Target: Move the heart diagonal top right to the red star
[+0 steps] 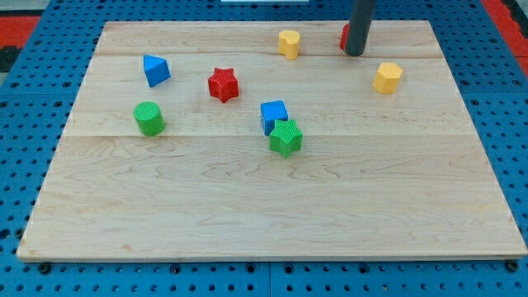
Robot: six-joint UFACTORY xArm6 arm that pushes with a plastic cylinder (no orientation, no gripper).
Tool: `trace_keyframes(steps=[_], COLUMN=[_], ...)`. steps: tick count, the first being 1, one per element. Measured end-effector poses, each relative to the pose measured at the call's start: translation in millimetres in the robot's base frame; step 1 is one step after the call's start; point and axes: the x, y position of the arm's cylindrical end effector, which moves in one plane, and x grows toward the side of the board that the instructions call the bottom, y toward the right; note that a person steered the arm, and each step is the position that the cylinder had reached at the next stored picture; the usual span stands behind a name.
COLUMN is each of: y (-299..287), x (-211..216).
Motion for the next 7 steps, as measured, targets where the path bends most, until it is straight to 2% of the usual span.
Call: trace_keyframes(steps=[3,4,5,6,7], y=[-122,-137,-156,-213,-234], x=[-33,-10,-7,-15,4])
